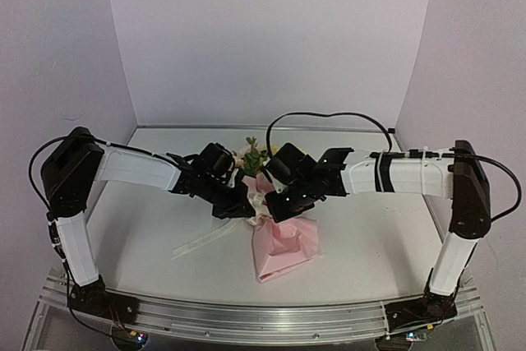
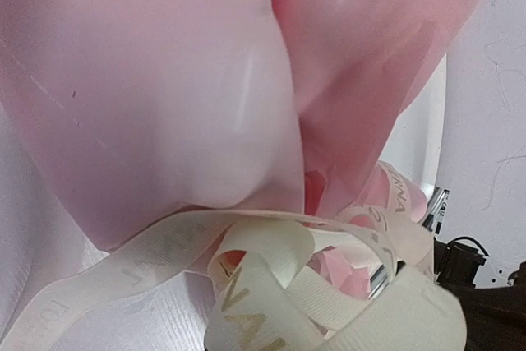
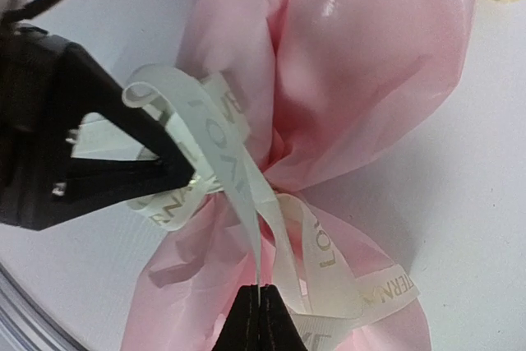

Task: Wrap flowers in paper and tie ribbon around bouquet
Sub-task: Cross the half-tied ribbon over the folded bouquet.

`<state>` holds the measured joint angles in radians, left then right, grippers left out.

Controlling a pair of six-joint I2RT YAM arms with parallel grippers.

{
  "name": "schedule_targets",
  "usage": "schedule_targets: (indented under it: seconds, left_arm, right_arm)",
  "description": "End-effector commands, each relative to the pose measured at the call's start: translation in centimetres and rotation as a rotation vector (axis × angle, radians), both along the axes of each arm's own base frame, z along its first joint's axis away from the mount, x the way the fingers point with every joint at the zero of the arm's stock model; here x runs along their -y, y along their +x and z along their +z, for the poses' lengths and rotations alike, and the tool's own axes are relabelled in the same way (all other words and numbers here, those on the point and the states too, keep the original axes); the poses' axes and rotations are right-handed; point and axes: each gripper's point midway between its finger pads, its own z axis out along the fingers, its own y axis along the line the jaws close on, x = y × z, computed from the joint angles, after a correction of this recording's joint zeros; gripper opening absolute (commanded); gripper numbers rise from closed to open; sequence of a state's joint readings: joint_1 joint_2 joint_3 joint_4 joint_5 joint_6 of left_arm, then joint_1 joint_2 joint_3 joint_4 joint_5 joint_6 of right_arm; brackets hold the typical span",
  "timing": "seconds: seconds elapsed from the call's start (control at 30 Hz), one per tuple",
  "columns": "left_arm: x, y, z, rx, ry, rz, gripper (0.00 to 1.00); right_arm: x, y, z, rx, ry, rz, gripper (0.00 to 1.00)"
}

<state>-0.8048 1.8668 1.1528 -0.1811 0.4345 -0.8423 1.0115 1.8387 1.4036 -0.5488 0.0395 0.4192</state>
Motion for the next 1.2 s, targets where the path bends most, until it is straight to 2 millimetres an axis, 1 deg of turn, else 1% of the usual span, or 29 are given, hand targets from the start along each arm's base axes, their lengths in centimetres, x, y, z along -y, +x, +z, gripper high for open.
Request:
schedule_targets:
  seconds: [0.0,0.17,0.27,0.37,0.47,0.57,0.63,0.83,0.97,1.07,1.17]
  left_arm:
    - [1.1,1.7,2.0,0.053,-0.046,0.023,0.00]
    - [1.3,1.8,1.9,0.057,-0.052,0.015,0.00]
    - [1.3,1.8,1.7,0.061,-0.053,0.011,0.00]
    - [1.3,1.8,1.5,0.067,-0.046,0.005,0.00]
    - [1.1,1.8,1.2,0.077,-0.035,0.000,0.00]
    - [0.9,1.9,0.8,0.085,-0.022,0.002,0.00]
    - [0.8,1.9,0.6,0.089,-0.015,0.001,0.00]
    - [0.6,2.0,0.2,0.106,0.000,-0.002,0.00]
    - [0.5,2.1,0.0,0.114,0.004,-0.004,0.00]
    - [0.6,2.1,-0.1,0.118,0.003,-0.005,0.00]
    - [0.6,2.1,-0.1,0.120,0.001,-0.006,0.00]
  right_arm:
    - [-1.1,-1.6,0.5,-0.026,0.044,0.088,0.05]
    - [-1.4,-2.6,-1.9,-0.088,0.017,0.114,0.06]
    - [-1.2,-2.7,-3.0,-0.101,-0.008,0.116,0.14]
    - [-1.0,-2.4,-3.4,-0.092,-0.025,0.107,0.24]
    - [-1.3,-2.1,-2.9,-0.080,-0.019,0.109,0.33]
    - [-1.6,-1.7,-1.9,-0.063,-0.003,0.106,0.43]
    - [-1.5,-1.4,-1.4,-0.049,0.001,0.097,0.47]
    - [-1.0,-0.4,0.3,-0.028,0.032,0.057,0.55]
    - [-1.2,0.1,1.2,-0.035,0.069,0.030,0.57]
    - [-1.2,0.5,1.2,-0.059,0.090,-0.001,0.60]
    - [-0.7,0.9,0.4,-0.100,0.101,-0.060,0.63]
